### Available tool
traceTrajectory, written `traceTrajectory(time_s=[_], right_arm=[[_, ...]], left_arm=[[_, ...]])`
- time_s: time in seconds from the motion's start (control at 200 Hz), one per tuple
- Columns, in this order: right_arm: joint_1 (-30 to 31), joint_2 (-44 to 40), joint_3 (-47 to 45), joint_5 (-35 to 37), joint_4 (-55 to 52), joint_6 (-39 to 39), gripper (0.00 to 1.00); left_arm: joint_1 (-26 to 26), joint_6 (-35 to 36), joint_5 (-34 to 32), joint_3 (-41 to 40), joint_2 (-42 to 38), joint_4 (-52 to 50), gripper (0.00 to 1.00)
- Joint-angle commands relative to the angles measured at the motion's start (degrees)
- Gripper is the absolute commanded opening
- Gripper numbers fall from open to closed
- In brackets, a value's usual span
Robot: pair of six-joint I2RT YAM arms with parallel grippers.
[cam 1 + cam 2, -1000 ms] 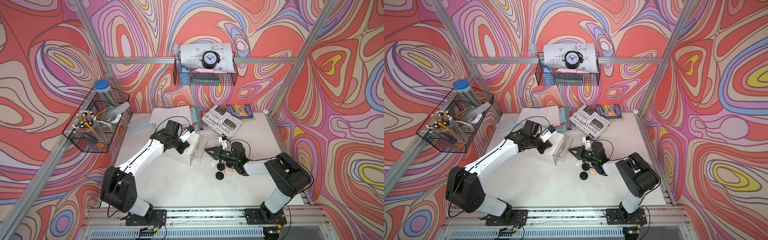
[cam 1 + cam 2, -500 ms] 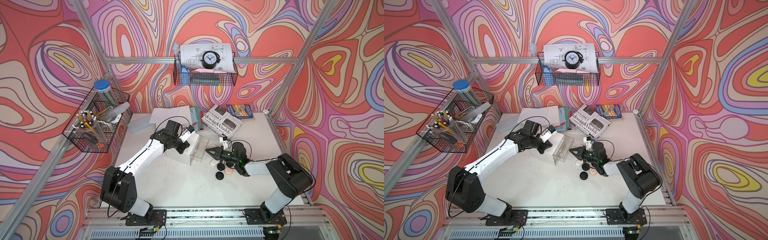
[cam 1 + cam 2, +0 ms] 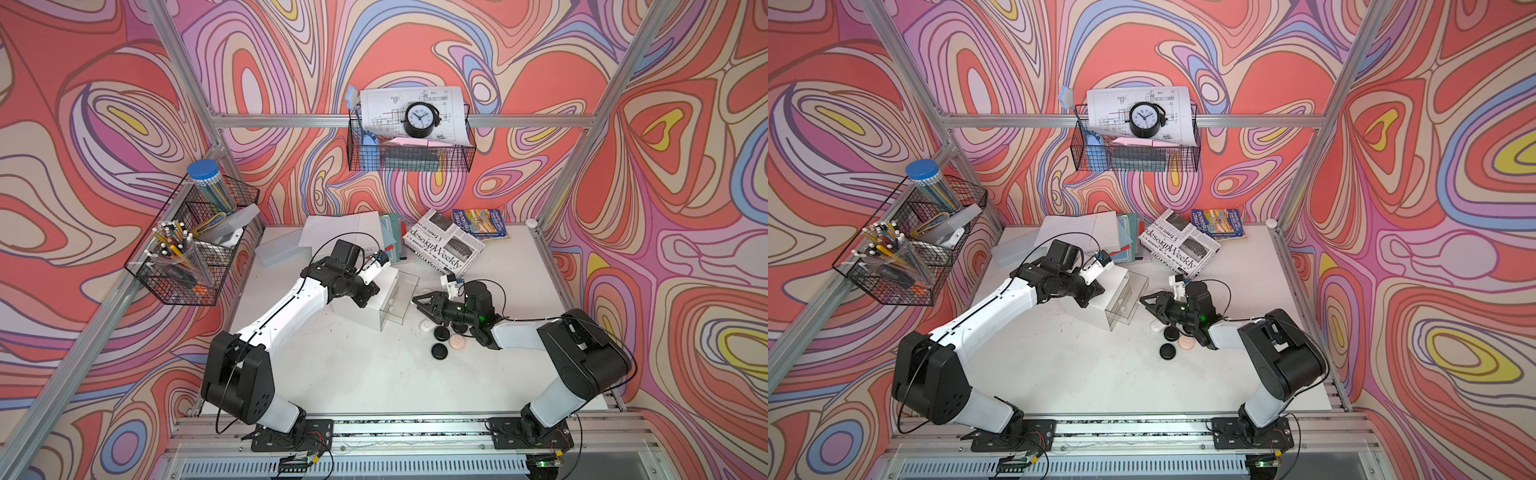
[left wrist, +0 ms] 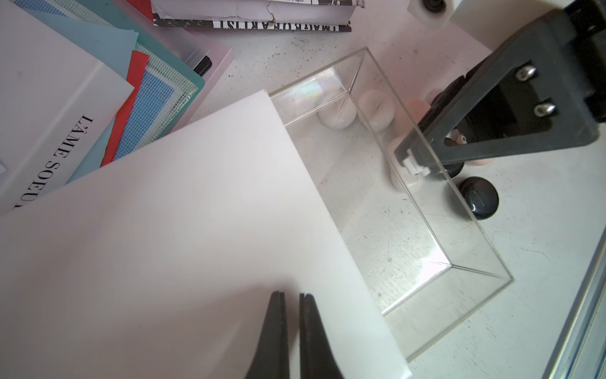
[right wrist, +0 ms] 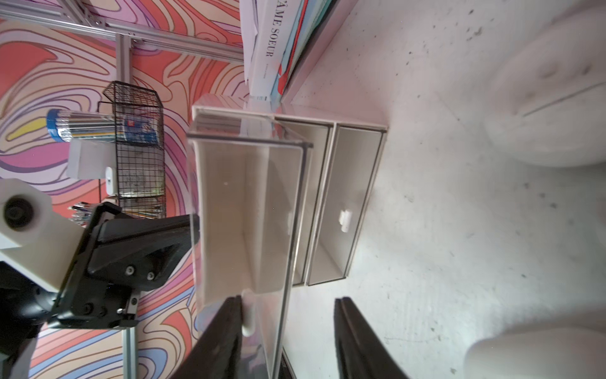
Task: Put the bluetooth earphones in the drawer according to color
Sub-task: Open the drawer in the storage box, then pick up the Bluetooth earphone from the center of the board.
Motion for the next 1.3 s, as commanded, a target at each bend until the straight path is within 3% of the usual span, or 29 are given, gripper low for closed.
traceTrajectory(time_s=[0.0,0.2,0.351,0.411,0.451,0.496,0.541,0.671,0.741,0.876,0.961,1.122,1.297], right_arm=[[-0.44,-5.80,2.41,3.07,-10.89,-6.50,0.54],[-1.86,-14.99,12.29,12.71,-42.90,-21.36,0.65],[-2.69,-15.37,24.34,26.10,-68.88,-32.62,0.75],[-2.67,-13.52,28.12,30.87,-76.15,-35.47,0.78],[-2.69,-12.60,29.23,33.12,-78.87,-36.70,0.78],[-2.71,-11.93,29.63,34.71,-80.66,-37.92,0.79],[-2.69,-11.36,29.77,35.73,-82.08,-38.68,0.80],[-2.69,-10.15,29.32,38.69,-86.23,-39.02,0.86],[-2.69,-10.43,27.96,39.51,-86.85,-38.81,0.87],[-2.69,-10.17,25.10,39.22,-85.03,-38.26,0.89],[-2.69,-7.97,24.67,38.45,-84.54,-38.30,0.98],[-2.69,-5.16,23.83,37.04,-82.72,-38.13,0.98],[-2.69,-2.49,24.38,37.07,-82.26,-38.17,0.90]], left_arm=[[0.18,0.89,-1.58,-0.07,0.77,-6.53,0.00],[0.15,0.10,-3.29,0.48,-3.17,-4.15,0.00],[0.10,-0.46,-5.56,1.11,-6.07,-2.70,0.00],[0.08,-0.76,-5.45,1.07,-7.22,-1.99,0.23],[0.10,-1.03,-5.06,1.02,-8.00,-1.58,0.51],[-0.07,-1.07,-4.34,0.93,-8.68,-1.53,0.68],[-0.28,-0.73,-3.84,0.77,-9.39,-1.49,0.75],[-1.33,0.30,-2.98,-0.49,-10.16,-0.83,0.82],[-1.65,0.09,-2.00,-1.34,-10.55,-0.02,0.98],[-4.31,-0.55,-3.33,-2.38,-11.00,1.31,0.98],[-6.06,-0.55,-4.31,-3.51,-11.16,1.98,0.98],[-8.57,-0.15,-6.26,-4.65,-11.26,2.25,0.98],[-9.46,0.00,-6.93,-4.98,-10.75,2.56,0.99]])
